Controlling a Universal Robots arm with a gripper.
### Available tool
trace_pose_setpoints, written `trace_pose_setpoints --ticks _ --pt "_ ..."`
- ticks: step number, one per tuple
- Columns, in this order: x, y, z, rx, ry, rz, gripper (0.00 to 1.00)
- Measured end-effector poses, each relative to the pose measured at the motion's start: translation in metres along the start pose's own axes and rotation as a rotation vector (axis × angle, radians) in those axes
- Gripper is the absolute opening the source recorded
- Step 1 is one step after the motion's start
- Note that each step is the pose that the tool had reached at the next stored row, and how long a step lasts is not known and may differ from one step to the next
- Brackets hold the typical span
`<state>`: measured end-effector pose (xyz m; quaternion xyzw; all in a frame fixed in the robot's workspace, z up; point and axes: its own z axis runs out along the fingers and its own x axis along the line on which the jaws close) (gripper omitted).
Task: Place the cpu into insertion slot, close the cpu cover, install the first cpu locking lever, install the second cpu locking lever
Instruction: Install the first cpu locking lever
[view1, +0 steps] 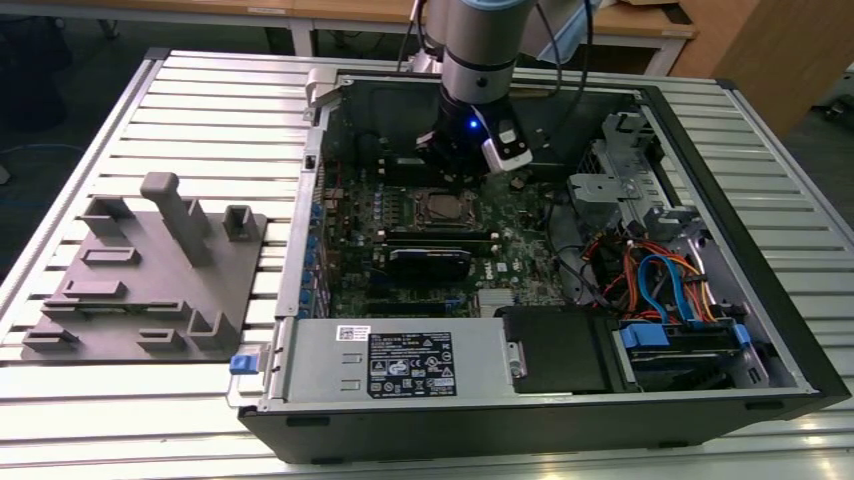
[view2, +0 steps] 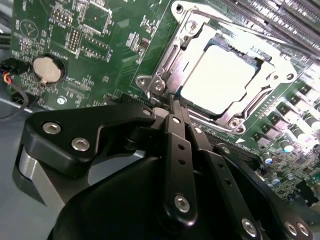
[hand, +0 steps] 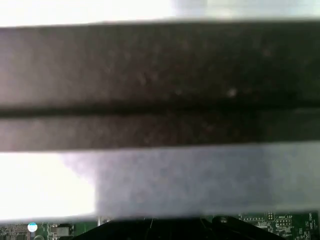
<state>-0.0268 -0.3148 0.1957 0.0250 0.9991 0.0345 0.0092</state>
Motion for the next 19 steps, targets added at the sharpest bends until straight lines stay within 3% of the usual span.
trace_pose_setpoints --ticks 5,7,14,19 --pt "0.0 0.0009 0.0014 0.0032 -0.0003 0.0 0.1" --pt "0.0003 0.0003 0.001 0.0003 0.0004 0.0 0.1" --pt "0.0 0.0009 0.0026 -0.0395 0.0012 0.001 0.1" --pt "-0.0002 0.0015 -0.0004 -0.0501 0.0006 0.001 0.1"
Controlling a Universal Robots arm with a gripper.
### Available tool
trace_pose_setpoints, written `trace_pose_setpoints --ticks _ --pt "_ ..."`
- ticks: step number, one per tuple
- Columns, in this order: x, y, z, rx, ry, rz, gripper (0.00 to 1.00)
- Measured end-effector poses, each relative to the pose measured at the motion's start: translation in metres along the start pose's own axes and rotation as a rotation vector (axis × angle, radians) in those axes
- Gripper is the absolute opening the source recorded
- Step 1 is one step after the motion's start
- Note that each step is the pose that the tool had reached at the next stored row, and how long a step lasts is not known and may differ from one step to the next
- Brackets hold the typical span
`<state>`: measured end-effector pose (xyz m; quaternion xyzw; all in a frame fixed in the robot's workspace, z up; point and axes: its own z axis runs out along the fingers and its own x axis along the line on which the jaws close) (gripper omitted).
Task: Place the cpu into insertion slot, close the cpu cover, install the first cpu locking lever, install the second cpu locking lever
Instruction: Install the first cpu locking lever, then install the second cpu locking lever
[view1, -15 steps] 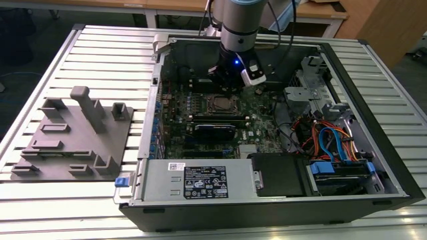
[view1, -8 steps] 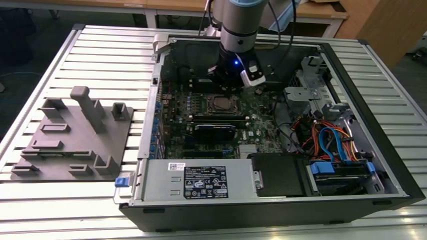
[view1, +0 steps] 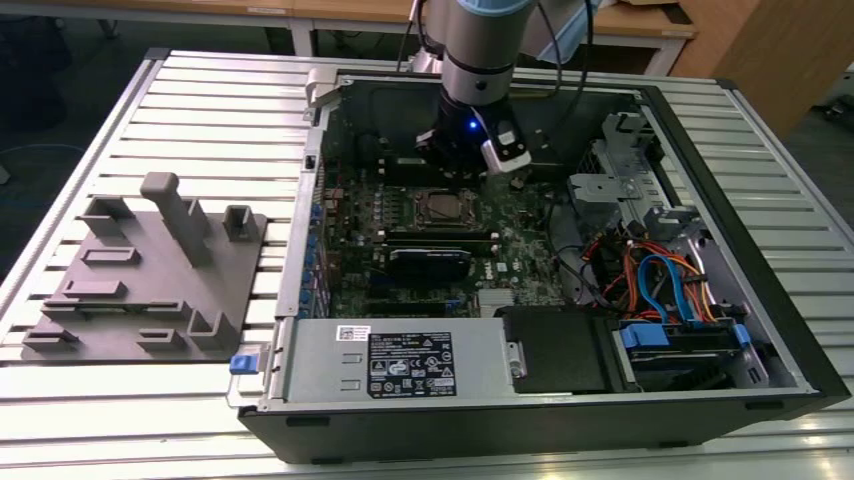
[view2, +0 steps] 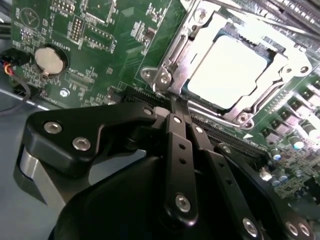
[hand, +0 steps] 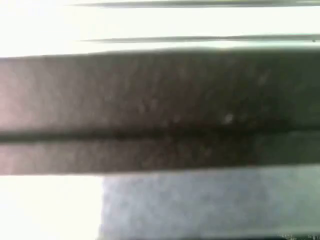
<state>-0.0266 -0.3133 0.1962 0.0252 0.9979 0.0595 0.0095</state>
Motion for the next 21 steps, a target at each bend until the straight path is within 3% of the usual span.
trace_pose_setpoints --ticks 5,14,16,21 --pt "-0.0001 0.0011 -0.0118 0.0021 0.0009 0.0 0.1" --pt "-0.0003 -0.003 -0.0123 0.0035 0.0008 0.0 0.1" --pt "-0.0005 -0.0078 -0.0129 0.0035 0.0008 0.0 0.1" --pt "-0.0006 -0.0089 -0.013 0.0036 0.0009 0.0 0.1"
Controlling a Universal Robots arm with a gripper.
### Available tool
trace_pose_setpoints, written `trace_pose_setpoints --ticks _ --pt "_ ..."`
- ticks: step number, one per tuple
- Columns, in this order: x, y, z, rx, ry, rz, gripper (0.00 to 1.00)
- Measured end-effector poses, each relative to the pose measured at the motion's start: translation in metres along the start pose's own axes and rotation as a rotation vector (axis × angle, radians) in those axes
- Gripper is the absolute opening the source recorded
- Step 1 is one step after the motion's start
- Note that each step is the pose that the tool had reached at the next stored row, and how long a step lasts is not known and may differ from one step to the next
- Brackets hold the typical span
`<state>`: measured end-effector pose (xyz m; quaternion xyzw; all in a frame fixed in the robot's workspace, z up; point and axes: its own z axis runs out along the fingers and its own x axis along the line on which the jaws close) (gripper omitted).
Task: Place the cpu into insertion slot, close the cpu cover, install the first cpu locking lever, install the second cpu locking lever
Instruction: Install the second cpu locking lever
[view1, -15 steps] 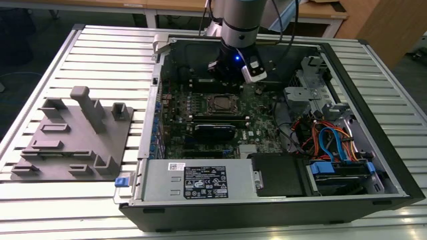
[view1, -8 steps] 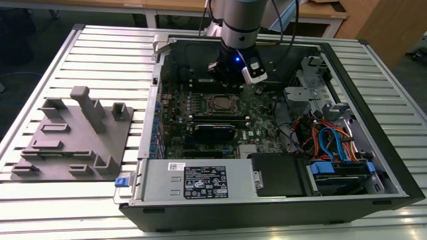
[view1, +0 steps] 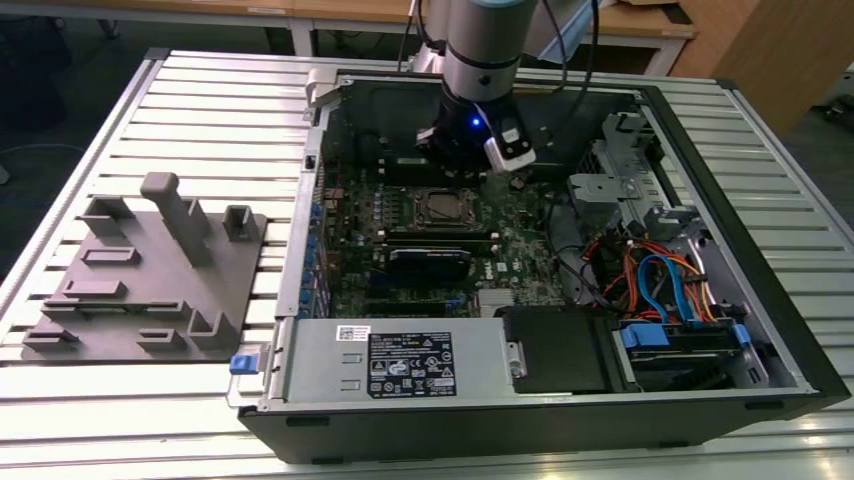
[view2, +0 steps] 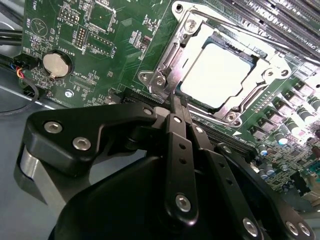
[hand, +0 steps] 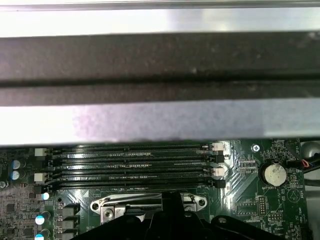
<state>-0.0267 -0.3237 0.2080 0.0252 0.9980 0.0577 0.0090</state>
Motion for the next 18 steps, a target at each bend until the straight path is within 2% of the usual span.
trace_pose_setpoints --ticks 13,18 --pt "-0.0003 -0.0064 -0.0007 0.0033 -0.0003 0.0 0.1" --pt "-0.0004 -0.0058 -0.0068 0.0043 -0.0003 0.0 0.1"
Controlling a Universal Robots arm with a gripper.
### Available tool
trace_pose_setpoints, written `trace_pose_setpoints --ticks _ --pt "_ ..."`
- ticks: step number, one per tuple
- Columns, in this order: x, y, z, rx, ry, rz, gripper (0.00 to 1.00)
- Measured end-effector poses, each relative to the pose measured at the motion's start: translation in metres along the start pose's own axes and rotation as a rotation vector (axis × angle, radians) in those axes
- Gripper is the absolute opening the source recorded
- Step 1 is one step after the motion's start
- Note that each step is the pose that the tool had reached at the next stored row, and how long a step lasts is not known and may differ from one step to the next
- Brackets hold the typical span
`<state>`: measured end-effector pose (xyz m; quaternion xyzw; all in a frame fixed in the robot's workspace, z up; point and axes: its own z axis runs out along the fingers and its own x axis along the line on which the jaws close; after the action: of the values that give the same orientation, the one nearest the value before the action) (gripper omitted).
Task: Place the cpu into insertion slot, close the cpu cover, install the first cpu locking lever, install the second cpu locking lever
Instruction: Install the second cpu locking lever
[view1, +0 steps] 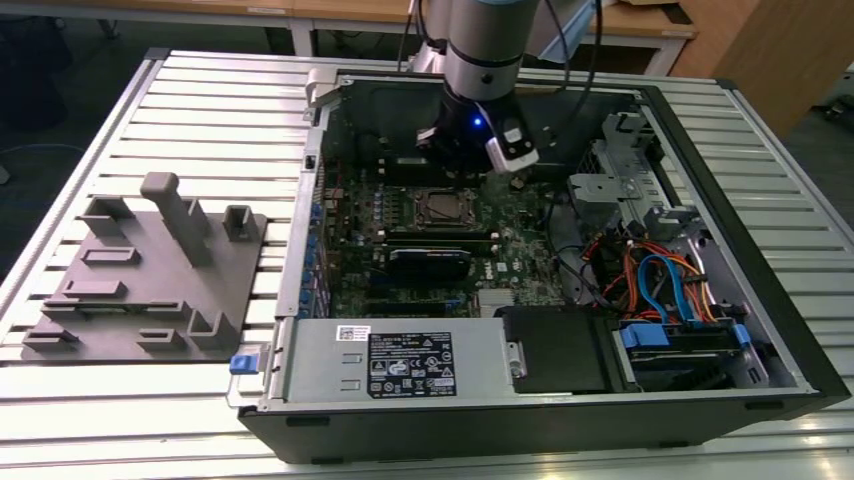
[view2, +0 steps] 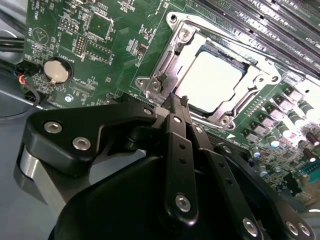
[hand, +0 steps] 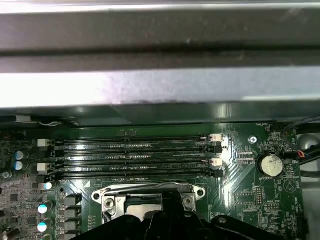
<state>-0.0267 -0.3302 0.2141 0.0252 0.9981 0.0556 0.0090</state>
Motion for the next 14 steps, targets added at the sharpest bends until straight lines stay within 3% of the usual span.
trace_pose_setpoints --ticks 5,14 --pt "-0.0001 0.0009 -0.0077 0.0021 -0.0001 0.0 0.1" --pt "-0.0002 -0.0013 -0.0076 0.0047 -0.0002 0.0 0.1"
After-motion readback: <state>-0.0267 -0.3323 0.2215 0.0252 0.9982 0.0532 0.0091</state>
